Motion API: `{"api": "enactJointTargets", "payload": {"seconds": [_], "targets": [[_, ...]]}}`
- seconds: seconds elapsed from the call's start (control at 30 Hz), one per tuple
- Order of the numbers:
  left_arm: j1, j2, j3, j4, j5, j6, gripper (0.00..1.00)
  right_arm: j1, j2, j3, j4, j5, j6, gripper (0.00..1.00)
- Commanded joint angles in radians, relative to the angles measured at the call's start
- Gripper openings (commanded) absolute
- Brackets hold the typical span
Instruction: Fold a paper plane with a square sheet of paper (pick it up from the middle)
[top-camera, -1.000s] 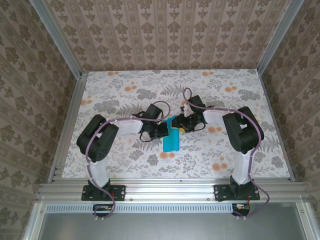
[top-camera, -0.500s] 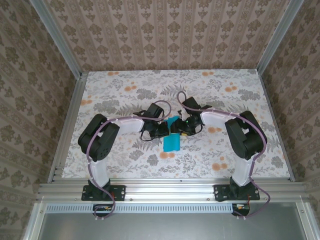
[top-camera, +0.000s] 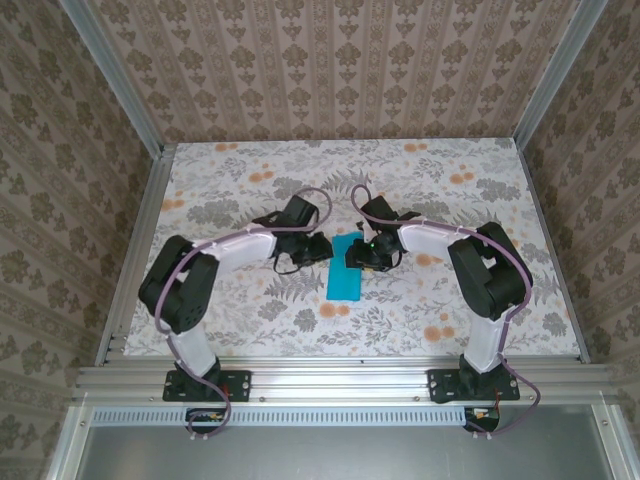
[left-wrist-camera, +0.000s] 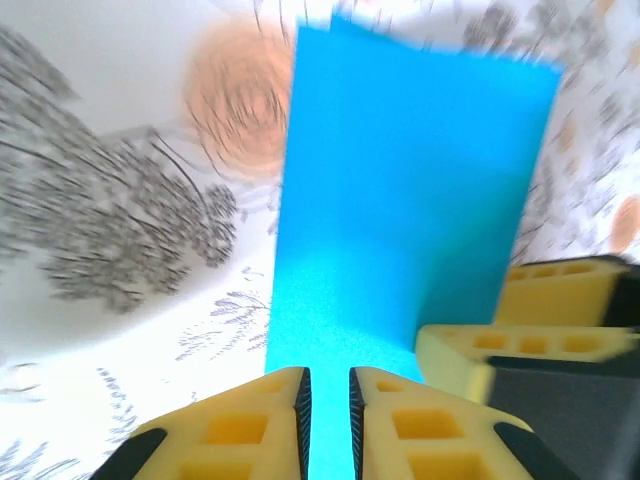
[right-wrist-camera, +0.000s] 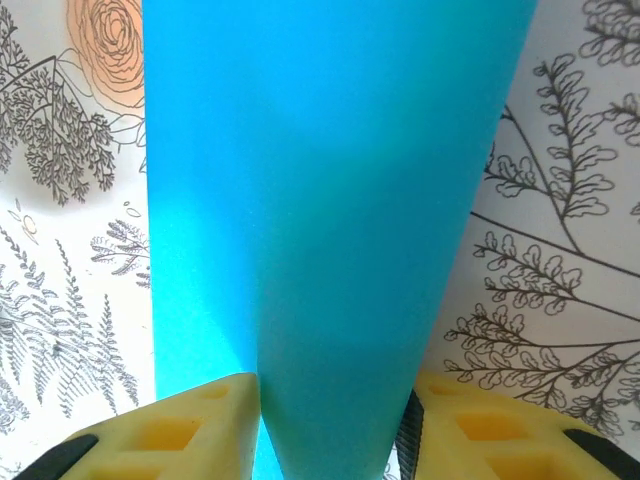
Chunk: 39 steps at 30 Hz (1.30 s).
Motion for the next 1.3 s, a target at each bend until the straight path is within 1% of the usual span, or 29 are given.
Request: {"api": "enactJointTargets", "payload": {"seconds": [0.0, 0.1, 0.23, 0.6, 0.77, 0.87, 1.03, 1.27], "targets": [[0.05, -0.091, -0.031, -0.043, -0.067, -0.015, 0.24, -0.004, 0.008, -0.013, -0.004, 0.038, 0.015, 0.39], [0.083, -0.122, -0.062, -0.051, -0.072, -0.009, 0.29, -0.01, 0.004, -0.027, 0.01, 0.05, 0.032, 0.37], [0.104, -0.143, -0.091, -0.058, -0.075, -0.005, 0.32, -0.013, 0.003, -0.04, 0.016, 0.063, 0.063, 0.36], [0.11, -0.14, -0.114, -0.056, -0.074, -0.001, 0.34, -0.019, 0.019, -0.049, 0.007, 0.097, 0.106, 0.32], [0.11, -0.135, -0.119, -0.048, -0.07, -0.001, 0.34, -0.027, 0.014, -0.073, 0.036, 0.084, 0.107, 0.31], [0.11, -0.13, -0.119, -0.049, -0.066, -0.001, 0.34, -0.034, 0.005, -0.09, 0.074, 0.054, 0.1, 0.31], [0.11, -0.125, -0.114, -0.053, -0.064, 0.0, 0.34, -0.034, 0.012, -0.083, 0.071, 0.013, 0.049, 0.33], [0.11, -0.124, -0.112, -0.059, -0.068, 0.001, 0.34, -0.034, 0.028, -0.072, 0.034, 0.017, -0.025, 0.35]]}}
